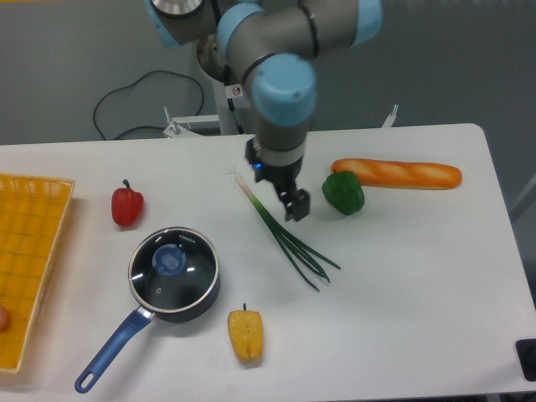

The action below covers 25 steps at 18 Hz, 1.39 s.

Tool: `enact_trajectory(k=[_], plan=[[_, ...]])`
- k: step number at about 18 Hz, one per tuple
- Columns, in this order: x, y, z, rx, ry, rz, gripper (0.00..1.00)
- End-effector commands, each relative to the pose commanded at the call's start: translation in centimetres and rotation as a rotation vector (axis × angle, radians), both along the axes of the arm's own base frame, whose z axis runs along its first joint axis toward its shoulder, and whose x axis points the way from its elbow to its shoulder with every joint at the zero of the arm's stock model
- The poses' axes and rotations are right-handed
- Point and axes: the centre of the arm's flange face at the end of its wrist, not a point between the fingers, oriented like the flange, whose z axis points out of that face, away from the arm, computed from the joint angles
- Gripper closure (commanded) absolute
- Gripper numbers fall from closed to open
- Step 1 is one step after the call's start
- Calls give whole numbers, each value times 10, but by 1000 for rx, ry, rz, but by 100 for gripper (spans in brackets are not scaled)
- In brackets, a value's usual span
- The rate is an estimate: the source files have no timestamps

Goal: Open the lid
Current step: 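Move the gripper over the saucepan and lower it toward the blue lid knob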

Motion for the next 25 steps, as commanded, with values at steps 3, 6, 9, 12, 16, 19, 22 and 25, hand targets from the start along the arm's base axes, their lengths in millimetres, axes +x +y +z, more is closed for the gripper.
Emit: enact_trajectory(k=[3,6,9,12,16,19,22,25], plan=[[11,12,0,12,10,43,0],[16,26,1,22,15,87,0],[26,39,-11,11,-2,237,0],[36,49,-17,14,0,243,0],[55,61,-23,16,-1,238,0],[65,70,-33,7,-10,250,0],[70,81,-37,16,-8,273,0],[72,82,-38,18,-15,277,0]])
